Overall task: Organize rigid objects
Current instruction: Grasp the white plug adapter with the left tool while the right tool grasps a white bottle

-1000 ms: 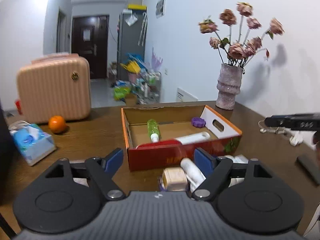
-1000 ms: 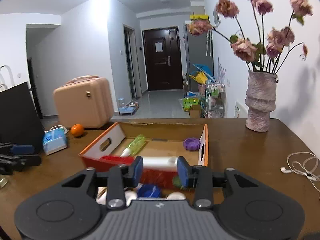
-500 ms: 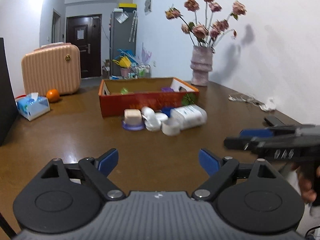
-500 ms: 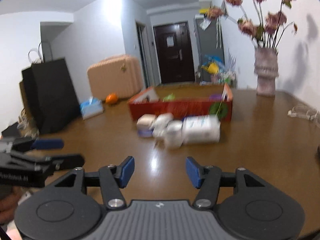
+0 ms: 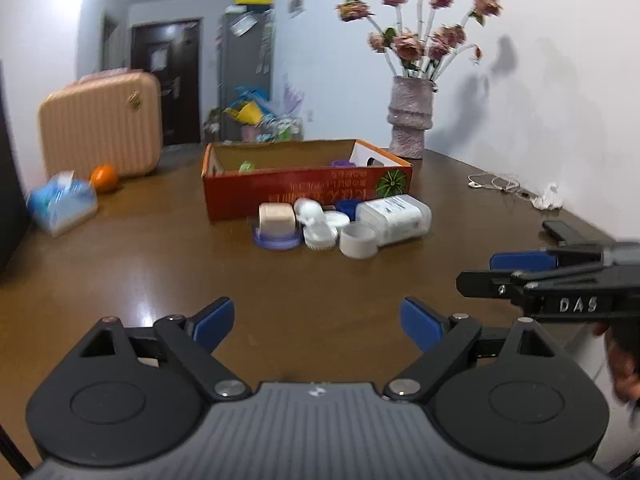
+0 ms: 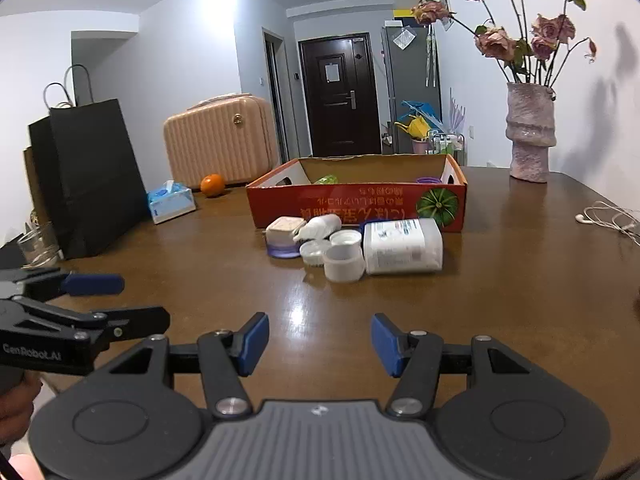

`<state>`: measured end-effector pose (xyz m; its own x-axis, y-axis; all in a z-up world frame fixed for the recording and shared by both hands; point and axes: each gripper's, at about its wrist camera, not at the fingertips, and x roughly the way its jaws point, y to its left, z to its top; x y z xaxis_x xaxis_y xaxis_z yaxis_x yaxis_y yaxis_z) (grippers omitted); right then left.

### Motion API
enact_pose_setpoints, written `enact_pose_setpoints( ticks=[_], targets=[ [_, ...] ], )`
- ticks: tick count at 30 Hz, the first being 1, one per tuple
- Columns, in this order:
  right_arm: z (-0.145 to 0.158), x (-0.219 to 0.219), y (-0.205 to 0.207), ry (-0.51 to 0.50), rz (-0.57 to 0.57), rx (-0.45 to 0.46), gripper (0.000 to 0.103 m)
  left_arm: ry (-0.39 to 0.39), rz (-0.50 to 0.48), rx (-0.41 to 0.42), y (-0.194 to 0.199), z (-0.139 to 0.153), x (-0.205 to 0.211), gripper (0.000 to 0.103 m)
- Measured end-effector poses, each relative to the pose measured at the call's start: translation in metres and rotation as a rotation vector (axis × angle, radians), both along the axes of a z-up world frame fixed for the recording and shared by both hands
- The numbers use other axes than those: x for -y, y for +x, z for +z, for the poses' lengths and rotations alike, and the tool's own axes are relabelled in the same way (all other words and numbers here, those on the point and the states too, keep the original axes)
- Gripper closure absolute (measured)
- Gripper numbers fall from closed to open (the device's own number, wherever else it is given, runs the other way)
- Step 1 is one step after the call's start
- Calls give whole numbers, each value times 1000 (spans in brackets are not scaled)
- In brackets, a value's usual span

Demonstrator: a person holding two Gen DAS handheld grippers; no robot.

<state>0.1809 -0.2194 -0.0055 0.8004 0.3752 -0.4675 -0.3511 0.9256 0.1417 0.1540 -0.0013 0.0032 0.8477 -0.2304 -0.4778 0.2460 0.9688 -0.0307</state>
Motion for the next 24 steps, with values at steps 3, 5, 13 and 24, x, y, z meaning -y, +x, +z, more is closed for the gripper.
enact_pose_setpoints(
  ticks=[3,5,13,24],
  targets=[
    [4,-8,36,45,11,-34,47,145,-33,33,42,-1,-2,9],
    [8,-15,60,68,5,-42,47,212,-91,39,77,-4,-4,9],
    [1,-48,156,90,4,-113,53,257,-283,-30,203,-13,-16,25],
    [-22,-62,217,124,-5,-196,67,185,-636,-122,270,-40,-23,31]
  ],
)
